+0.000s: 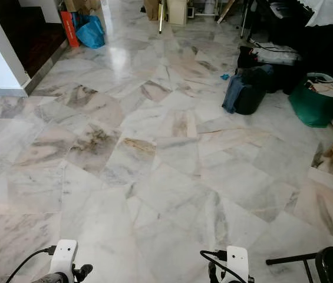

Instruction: Move the pillow to the sofa from floor

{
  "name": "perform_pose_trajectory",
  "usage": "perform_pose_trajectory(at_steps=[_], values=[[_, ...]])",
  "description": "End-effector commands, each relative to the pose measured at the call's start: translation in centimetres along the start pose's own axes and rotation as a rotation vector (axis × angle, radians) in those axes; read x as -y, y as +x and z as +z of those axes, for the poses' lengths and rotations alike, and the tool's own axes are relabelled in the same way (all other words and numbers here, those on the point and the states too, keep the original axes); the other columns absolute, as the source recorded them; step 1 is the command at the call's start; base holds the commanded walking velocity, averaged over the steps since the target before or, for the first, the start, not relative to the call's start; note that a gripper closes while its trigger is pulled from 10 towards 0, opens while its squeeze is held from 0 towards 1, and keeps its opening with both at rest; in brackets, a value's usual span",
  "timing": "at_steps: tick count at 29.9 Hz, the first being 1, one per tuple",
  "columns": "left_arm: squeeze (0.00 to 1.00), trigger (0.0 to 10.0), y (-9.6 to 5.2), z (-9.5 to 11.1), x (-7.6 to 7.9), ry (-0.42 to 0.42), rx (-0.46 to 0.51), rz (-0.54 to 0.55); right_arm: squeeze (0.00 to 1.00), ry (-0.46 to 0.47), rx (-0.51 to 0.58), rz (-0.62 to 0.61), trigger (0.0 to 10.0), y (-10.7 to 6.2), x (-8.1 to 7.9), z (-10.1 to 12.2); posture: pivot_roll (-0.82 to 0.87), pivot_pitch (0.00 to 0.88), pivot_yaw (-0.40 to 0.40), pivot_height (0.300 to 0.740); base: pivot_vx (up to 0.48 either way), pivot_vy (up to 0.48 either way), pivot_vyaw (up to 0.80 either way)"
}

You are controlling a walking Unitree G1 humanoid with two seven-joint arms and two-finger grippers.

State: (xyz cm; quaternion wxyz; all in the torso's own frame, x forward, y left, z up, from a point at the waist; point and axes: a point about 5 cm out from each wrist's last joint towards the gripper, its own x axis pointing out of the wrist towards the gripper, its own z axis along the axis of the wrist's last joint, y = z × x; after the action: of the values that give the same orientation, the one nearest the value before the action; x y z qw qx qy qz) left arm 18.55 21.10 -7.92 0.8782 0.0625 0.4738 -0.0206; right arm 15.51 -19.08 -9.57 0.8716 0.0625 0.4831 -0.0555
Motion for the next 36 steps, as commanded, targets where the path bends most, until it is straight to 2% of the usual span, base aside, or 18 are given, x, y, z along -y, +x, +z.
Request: perform_pose_trajectory(at_steps=[1,16,19,22,28,36], values=[[0.0,10.0,-0.1,-1.0,-0.2,0.018,-0.049,0.009,0.0,0.053,-0.045,0.048,10.0,0.1,-0.8,-0.5,0.09,0.017,-0.009,0.74,0.0,0.0,0.0],[0.0,10.0,-0.2,-0.9,-0.4,0.021,-0.036,0.028,0.0,0.047,-0.054,0.048,10.0,0.1,-1.0,-0.6,0.09,0.014,-0.012,0.74,0.0,0.0,0.0],[0.0,10.0,-0.1,-0.4,-0.5,-0.027,-0.009,0.037,0.0,-0.01,-0.038,0.024,10.0,0.1,-0.8,-0.4,0.08,0.011,-0.017,0.74,0.0,0.0,0.0],[0.0,10.0,-0.1,-0.3,-0.5,-0.035,0.002,0.039,0.0,-0.038,-0.01,0.005,10.0,0.1,-0.6,-0.1,0.08,0.006,-0.021,0.74,0.0,0.0,0.0],[0.0,10.0,0.0,0.0,-0.2,-0.038,0.017,0.037,0.0,0.021,0.074,-0.068,10.0,0.0,-0.2,0.4,0.08,0.014,-0.018,0.74,0.0,0.0,0.0],[0.0,10.0,-0.1,-0.1,-0.2,-0.048,0.021,0.034,0.0,0.015,0.079,-0.062,10.0,0.0,-0.4,0.4,0.09,0.022,-0.011,0.74,0.0,0.0,0.0]])
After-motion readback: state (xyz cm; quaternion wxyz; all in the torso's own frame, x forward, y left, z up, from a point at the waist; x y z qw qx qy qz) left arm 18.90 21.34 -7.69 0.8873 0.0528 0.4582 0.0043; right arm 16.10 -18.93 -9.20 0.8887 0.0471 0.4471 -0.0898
